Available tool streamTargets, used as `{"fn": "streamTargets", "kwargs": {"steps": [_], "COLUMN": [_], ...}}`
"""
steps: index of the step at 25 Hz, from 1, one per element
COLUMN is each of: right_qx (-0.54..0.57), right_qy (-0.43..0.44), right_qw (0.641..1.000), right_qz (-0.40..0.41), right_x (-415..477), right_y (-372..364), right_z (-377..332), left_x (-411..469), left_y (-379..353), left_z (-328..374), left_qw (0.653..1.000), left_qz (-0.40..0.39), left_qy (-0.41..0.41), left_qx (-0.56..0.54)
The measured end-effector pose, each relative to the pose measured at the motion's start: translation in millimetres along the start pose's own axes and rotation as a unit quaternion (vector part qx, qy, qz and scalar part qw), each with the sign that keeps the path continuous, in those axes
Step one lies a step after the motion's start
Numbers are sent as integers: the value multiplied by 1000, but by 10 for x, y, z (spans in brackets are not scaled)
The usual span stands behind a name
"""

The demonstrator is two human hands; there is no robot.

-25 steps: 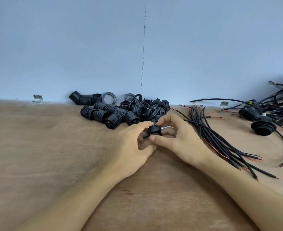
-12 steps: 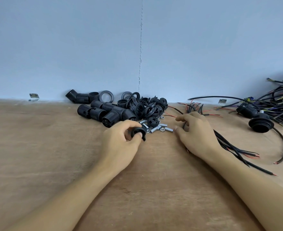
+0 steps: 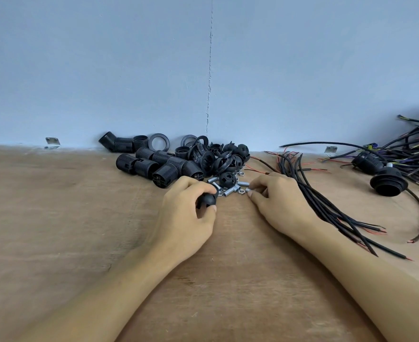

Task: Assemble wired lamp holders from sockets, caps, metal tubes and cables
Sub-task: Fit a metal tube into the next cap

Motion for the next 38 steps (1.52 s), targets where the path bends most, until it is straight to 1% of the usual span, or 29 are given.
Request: {"fn": "streamTargets", "kwargs": {"steps": [2,6,8,11,15,18,20,24,25,27,28,30,32,35,36,38], "right_qx": [-13,13,4,-19,-63,-59,-53,55,86,160,199,266,300,311,308,298], "right_qy": [4,32,53,43,32,38,43,35,32,32,34,48,66,83,88,100], "right_qw": [1000,999,998,999,997,997,997,997,995,984,977,961,951,947,947,949], "right_qz": [-3,31,18,-4,-36,-34,-28,30,46,68,70,56,32,22,21,13], "right_x": [-1,20,16,11,32,48,43,10,-5,-35,-47,-81,-111,-149,-156,-166], "right_y": [-3,88,60,-6,-72,-79,-75,58,90,128,126,104,70,36,26,-8], "right_z": [-21,-124,-177,-173,-157,-132,-114,-68,-79,-136,-189,-313,-426,-510,-522,-541], "left_x": [-7,-27,-25,-19,-24,-4,-12,-66,-98,-158,-183,-185,-134,-124,-140,-170], "left_y": [-7,0,22,46,23,-18,6,152,164,101,40,-81,-125,-198,-236,-298], "left_z": [2,16,16,6,10,-44,-34,156,202,259,261,191,43,-144,-155,-132], "left_qw": [1000,1000,1000,1000,1000,998,999,997,996,996,996,995,985,941,926,906], "left_qz": [-2,-1,8,17,5,-10,-2,58,62,35,10,-36,-57,-94,-112,-142], "left_qy": [-4,-12,-10,-3,1,13,9,-45,-60,-76,-71,-19,66,182,204,222], "left_qx": [4,10,22,20,28,56,53,19,0,-39,-55,-90,-152,-270,-298,-332]}}
Point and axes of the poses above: each hand's wrist, its own x-axis towards the middle knuckle, its own y-axis out of the back of the hand, z = x × y, the point moved 10 cm from there along x, towards the middle knuckle, and after that the axes turned 11 degrees about y, right-handed, at the moved point
